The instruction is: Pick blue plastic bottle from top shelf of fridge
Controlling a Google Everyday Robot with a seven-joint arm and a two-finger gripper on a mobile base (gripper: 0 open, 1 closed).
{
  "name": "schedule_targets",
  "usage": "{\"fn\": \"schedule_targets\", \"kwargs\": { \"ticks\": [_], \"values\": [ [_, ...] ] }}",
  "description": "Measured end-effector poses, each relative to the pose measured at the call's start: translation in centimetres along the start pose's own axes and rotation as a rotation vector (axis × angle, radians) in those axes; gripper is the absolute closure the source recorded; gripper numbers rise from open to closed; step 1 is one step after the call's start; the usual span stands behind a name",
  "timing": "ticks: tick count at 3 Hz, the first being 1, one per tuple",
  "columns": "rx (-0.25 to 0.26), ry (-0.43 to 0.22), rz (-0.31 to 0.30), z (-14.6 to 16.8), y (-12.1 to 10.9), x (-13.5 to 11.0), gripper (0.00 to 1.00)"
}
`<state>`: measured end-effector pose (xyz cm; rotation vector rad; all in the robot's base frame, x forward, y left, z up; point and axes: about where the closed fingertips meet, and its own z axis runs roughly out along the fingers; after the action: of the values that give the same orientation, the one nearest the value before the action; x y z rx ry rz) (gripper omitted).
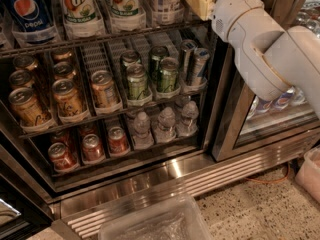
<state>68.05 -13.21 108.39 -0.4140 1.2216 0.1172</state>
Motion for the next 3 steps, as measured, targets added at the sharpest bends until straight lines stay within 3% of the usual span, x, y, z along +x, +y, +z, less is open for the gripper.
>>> {"fn": "schedule_targets", "kwargs": {
  "ticks": [3],
  "values": [
    [-0.005,-0.002,0.001,0.73,0.33,-0.22,0.31]
  ]
}}
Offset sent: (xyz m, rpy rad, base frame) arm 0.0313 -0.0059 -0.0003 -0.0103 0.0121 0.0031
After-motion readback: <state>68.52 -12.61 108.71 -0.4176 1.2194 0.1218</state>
